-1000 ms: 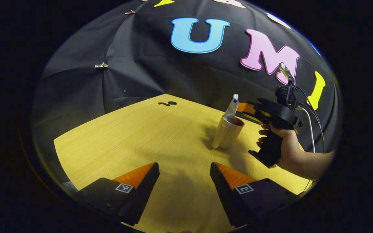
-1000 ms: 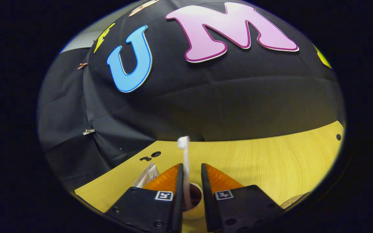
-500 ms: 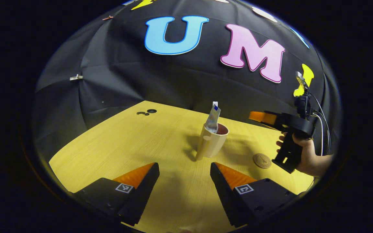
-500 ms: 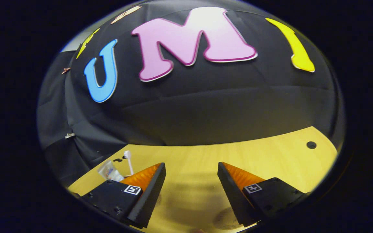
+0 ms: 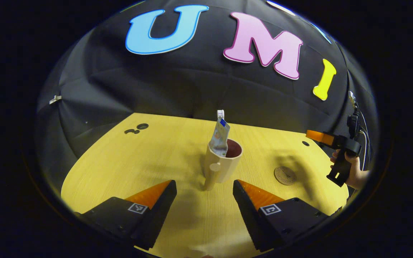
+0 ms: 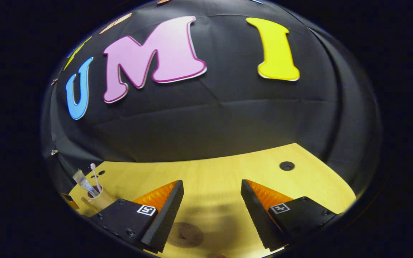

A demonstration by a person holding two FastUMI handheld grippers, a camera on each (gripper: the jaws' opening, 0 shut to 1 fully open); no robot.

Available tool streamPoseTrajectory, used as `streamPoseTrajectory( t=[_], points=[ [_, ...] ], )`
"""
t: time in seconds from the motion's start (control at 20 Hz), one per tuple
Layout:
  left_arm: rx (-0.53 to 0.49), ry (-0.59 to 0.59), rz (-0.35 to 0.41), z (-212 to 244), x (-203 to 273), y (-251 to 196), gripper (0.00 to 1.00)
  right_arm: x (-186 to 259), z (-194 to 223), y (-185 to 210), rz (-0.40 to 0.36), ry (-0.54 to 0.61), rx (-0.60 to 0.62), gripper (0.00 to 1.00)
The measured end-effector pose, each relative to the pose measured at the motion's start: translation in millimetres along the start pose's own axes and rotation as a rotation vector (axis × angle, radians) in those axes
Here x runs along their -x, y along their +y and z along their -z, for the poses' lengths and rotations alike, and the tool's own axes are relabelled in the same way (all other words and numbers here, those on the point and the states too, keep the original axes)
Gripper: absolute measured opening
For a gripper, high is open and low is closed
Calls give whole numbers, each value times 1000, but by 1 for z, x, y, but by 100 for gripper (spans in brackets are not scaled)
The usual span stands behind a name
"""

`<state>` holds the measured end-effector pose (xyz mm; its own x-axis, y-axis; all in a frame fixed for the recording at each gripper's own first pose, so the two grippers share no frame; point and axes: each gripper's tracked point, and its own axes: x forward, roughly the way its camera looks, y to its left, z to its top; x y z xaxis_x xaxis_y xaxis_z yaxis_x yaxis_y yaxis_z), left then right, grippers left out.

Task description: Put the toothbrush and toothpaste on the desktop into the cup, then pick up the cup and place it on the coaster on the desktop.

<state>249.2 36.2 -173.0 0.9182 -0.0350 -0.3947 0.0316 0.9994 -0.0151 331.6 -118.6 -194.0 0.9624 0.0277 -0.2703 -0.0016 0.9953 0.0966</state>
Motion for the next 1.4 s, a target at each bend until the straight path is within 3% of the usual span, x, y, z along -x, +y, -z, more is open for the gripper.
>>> streamPoseTrajectory(
  t=[0.4, 0.5, 0.55, 0.65, 0.9, 1.05, 1.1, 1.25, 1.3, 1.35, 1.4],
  points=[
    [3, 189, 127, 7, -41, -17, 98, 38, 30, -99, 130, 59, 13, 98],
    [-32, 219, 123, 6, -51, -15, 97, 49, 34, -119, 153, 65, 22, 99],
    [-49, 241, 119, 5, -57, -15, 91, 55, 36, -128, 163, 70, 21, 98],
    [-66, 294, 113, 7, -68, -11, 96, 66, 40, -143, 185, 84, 10, 98],
    [-25, 408, 96, 12, -83, -2, 88, 93, 41, -174, 261, 84, -39, 98],
    [-82, 454, 116, 13, -88, -5, 82, 110, 50, -188, 287, 110, -80, 99],
    [-111, 468, 121, 12, -89, -7, 85, 118, 54, -193, 300, 125, -95, 98],
    [-174, 507, 133, 11, -90, -15, 58, 139, 65, -203, 340, 145, -138, 98],
    [-198, 517, 137, 11, -90, -16, 53, 144, 69, -207, 353, 152, -142, 98],
    [-213, 526, 140, 12, -90, -19, 56, 148, 73, -209, 361, 161, -148, 98],
    [-224, 537, 132, 13, -92, -20, 44, 152, 76, -209, 365, 167, -159, 99]
  ],
)
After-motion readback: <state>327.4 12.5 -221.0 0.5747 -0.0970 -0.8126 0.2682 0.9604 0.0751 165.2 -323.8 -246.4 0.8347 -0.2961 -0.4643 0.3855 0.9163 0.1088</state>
